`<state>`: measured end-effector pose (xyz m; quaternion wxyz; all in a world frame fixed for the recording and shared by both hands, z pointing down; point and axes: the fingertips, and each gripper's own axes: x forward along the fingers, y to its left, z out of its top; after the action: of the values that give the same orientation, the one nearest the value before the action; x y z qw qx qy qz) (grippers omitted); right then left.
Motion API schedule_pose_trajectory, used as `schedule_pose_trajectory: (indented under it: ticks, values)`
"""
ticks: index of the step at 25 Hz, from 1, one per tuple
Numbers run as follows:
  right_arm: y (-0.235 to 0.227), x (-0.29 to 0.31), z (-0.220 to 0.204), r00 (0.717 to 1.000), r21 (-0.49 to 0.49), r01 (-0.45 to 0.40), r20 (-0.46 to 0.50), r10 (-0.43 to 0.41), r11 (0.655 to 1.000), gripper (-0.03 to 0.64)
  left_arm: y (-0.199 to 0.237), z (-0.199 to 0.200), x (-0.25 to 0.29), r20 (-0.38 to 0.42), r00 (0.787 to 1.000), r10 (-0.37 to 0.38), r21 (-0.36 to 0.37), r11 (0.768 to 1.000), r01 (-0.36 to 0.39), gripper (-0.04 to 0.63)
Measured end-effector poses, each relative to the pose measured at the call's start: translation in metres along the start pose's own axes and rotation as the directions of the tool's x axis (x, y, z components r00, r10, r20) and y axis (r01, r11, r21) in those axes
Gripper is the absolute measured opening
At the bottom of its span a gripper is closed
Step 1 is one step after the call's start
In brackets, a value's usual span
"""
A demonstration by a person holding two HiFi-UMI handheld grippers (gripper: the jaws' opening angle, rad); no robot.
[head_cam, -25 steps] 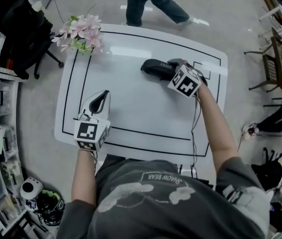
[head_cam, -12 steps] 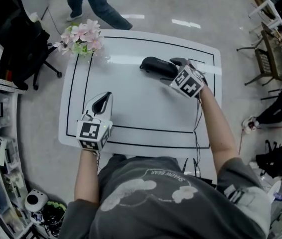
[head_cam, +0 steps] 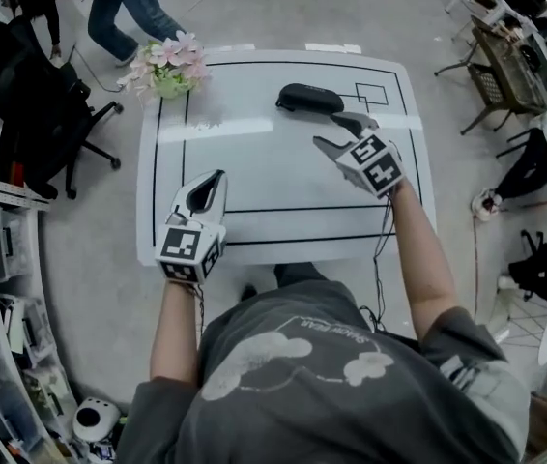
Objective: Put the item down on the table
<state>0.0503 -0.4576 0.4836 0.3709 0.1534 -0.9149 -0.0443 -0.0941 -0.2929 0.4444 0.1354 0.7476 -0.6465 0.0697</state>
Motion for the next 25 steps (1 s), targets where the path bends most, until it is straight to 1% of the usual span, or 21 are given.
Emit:
schedule_pose_trajectory:
  ticks: [3, 6, 8, 11, 15, 17, 20, 25]
  values:
    - [0.038, -0.012, -0.005, 1.000, 0.060, 0.026, 0.010, -0.026, 0.998, 0.199, -0.004, -0.011, -0.028, 0.001, 0.999, -0.038, 0.002, 0.999, 0.038, 0.005]
    - [0.075, -0.030, -0.013, 0.997, 0.148, 0.059, 0.031, -0.064, 0.987, 0.148, -0.011, -0.024, -0.057, -0.005, 0.997, -0.077, -0.001, 0.997, 0.077, 0.005]
    - [0.096, -0.043, -0.021, 0.994, 0.227, 0.088, 0.050, -0.102, 0.970, 0.104, -0.016, -0.032, -0.071, -0.017, 0.993, -0.113, -0.002, 0.994, 0.113, 0.005]
    - [0.118, -0.065, -0.037, 0.979, 0.345, 0.165, 0.055, -0.195, 0.924, 0.003, -0.023, -0.041, -0.085, -0.037, 0.986, -0.165, 0.002, 0.986, 0.166, 0.005]
    - [0.139, -0.097, -0.056, 0.960, 0.459, 0.221, 0.051, -0.274, 0.861, -0.002, -0.040, -0.040, -0.094, -0.033, 0.973, -0.227, 0.006, 0.974, 0.227, 0.005]
    - [0.146, -0.109, -0.060, 0.954, 0.480, 0.236, 0.052, -0.297, 0.845, -0.002, -0.048, -0.036, -0.096, -0.025, 0.969, -0.245, 0.010, 0.969, 0.245, 0.005]
    - [0.156, -0.120, -0.068, 0.954, 0.475, 0.247, 0.032, -0.297, 0.844, -0.002, -0.060, -0.034, -0.097, -0.013, 0.964, -0.265, 0.007, 0.964, 0.265, 0.005]
    - [0.167, -0.130, -0.058, 0.950, 0.464, 0.231, 0.084, -0.302, 0.855, -0.002, -0.080, -0.038, -0.100, -0.009, 0.960, -0.280, 0.009, 0.960, 0.280, 0.005]
